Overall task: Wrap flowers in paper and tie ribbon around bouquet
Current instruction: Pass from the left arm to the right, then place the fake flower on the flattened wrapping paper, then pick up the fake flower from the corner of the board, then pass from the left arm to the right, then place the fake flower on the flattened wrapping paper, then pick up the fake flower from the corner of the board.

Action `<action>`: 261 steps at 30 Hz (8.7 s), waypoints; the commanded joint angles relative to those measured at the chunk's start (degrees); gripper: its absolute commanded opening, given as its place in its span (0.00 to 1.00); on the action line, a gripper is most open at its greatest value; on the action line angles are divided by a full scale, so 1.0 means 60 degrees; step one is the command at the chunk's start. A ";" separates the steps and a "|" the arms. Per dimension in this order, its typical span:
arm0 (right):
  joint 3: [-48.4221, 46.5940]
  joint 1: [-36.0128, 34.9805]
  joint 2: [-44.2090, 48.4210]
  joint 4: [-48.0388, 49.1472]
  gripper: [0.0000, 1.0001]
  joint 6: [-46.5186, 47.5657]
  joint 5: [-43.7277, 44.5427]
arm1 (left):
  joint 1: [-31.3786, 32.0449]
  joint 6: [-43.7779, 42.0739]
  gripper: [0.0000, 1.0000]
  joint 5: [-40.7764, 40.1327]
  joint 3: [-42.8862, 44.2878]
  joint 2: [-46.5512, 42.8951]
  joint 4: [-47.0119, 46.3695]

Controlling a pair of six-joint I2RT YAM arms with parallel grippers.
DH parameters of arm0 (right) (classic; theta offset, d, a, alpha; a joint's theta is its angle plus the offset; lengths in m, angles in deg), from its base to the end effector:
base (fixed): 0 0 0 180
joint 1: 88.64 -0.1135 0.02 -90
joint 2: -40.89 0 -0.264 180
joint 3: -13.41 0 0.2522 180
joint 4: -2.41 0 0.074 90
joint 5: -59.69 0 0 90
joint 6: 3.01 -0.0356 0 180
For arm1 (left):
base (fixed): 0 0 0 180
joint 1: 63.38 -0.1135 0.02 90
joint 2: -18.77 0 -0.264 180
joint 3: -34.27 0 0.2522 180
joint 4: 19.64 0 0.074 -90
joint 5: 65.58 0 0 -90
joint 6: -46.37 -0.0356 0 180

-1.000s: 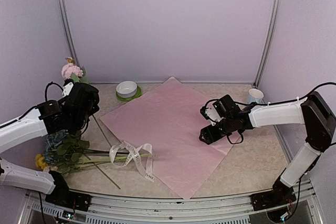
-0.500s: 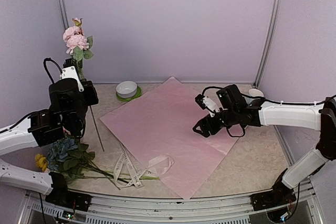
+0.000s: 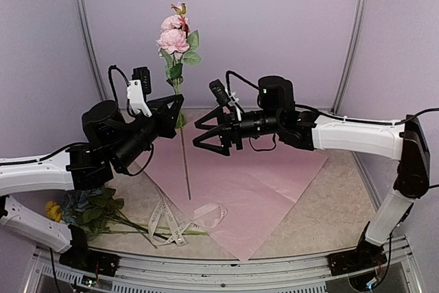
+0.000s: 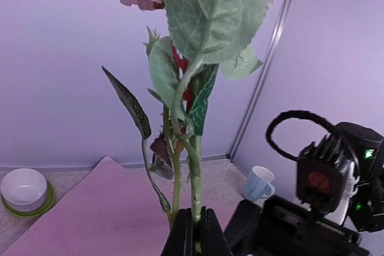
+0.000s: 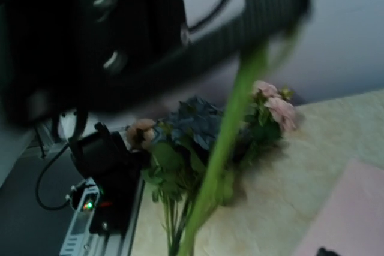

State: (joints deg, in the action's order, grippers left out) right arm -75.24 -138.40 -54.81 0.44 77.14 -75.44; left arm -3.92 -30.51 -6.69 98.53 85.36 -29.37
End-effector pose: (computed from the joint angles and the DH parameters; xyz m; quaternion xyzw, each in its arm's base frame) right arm 0.2355 0.3174 0.3297 -0.4739 0.5751 0.5513 0.3752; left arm 0.1534 -0.2238 0.3590 0.0650 0.6638 -0.2857 0.6881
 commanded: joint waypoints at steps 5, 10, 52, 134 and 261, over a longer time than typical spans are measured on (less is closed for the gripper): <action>-0.0600 -0.0491 -0.1013 0.0166 0.75 -0.0387 0.0254 | 0.0080 0.1110 0.00 0.2856 -0.0142 0.0662 -0.2544; -0.0199 -0.0475 -0.0808 0.0544 0.00 -0.0618 0.0458 | 0.0066 0.1285 0.00 0.2805 -0.0439 0.0576 -0.2593; 0.0079 0.2060 -0.1412 -0.4972 0.47 -0.1601 0.6494 | -0.2263 1.1053 0.99 -0.1452 -0.1827 -0.1057 1.1438; 0.0800 0.1577 -0.0751 -0.5276 0.47 -0.0884 0.5778 | 0.0999 1.6067 0.00 -0.2491 -0.1568 -0.0659 1.5530; 0.1048 0.1599 -0.0574 -0.3013 0.58 -0.2269 0.6291 | 0.0683 0.0413 0.99 -0.4856 0.4453 0.0482 0.3864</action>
State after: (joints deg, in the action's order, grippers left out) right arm -67.81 -129.06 -60.25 -17.24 61.67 -38.15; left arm 0.34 1.36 -59.72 143.01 102.86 46.67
